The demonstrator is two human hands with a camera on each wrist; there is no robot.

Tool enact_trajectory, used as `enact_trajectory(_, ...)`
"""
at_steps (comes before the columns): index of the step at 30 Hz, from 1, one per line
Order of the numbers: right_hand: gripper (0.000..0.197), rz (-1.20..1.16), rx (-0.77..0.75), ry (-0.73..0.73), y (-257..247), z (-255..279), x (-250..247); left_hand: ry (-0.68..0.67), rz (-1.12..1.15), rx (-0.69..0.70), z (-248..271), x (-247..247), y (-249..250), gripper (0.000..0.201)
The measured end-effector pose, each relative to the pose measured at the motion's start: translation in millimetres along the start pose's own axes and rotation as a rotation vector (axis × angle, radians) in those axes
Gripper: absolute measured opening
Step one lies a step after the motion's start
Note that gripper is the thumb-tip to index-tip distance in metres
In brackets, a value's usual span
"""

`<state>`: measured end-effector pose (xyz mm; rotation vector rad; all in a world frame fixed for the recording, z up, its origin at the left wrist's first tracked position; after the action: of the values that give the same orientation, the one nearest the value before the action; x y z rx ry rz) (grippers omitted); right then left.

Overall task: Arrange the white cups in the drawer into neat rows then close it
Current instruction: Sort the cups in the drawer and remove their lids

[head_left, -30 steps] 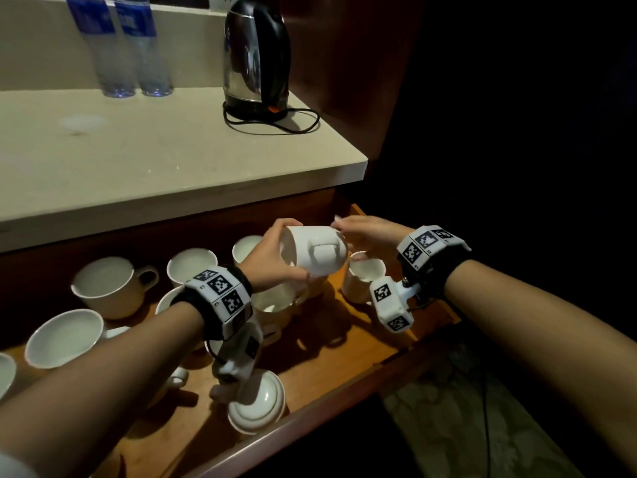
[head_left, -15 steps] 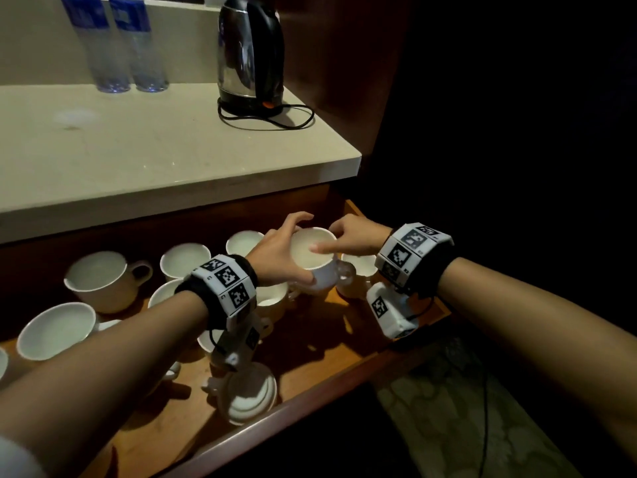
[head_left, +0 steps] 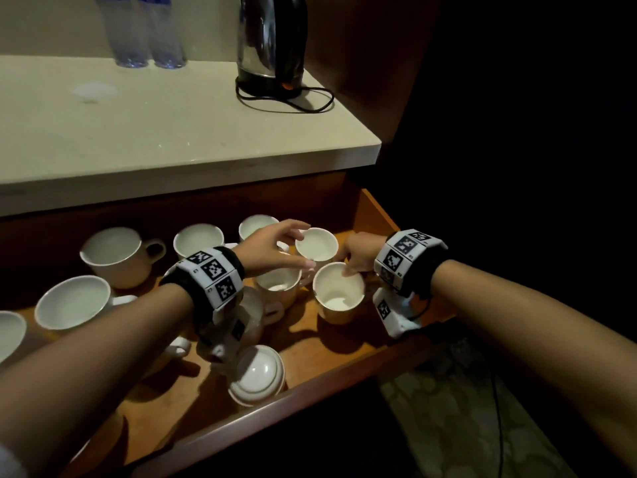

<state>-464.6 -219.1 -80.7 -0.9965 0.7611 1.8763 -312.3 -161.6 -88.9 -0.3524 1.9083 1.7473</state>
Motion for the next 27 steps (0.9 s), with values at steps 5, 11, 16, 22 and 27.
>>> enact_trajectory(5, 0.037, -0.005, -0.017, -0.041, -0.9, -4.1, 14.5, 0.099, 0.001, -0.008, 10.6, -15.2, -14.3, 0.048)
enact_trajectory(11, 0.04, 0.054, -0.033, -0.088, -4.4, -7.4, 16.4, 0.127, -0.011, -0.002, 19.5, -23.7, -20.2, 0.026)
enact_trajectory(16, 0.045, 0.109, -0.047, 0.067, -21.9, -2.2, -9.2, 0.145, -0.054, 0.011, 29.6, -33.4, -16.8, 0.026)
enact_trajectory(22, 0.037, 0.026, -0.381, -0.075, -96.8, 26.3, -10.5, 0.19, -0.087, 0.016, 51.2, -52.8, -20.6, 0.025)
enact_trajectory(27, 0.041, 0.024, -0.546, -0.31, -152.4, 57.0, 5.9, 0.223, -0.088, -0.004, 79.4, -71.2, -27.8, 0.024)
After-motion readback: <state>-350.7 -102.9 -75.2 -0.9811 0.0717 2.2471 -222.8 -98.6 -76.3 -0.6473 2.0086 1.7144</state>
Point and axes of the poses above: each hand's wrist, its own z-axis away from the middle knuckle, its own x-axis out of the palm, y = z × x, the point moved 4 cm from there along -z, towards the middle knuckle, and after that the axes turned 9 degrees about x, right-handed, at the moved point
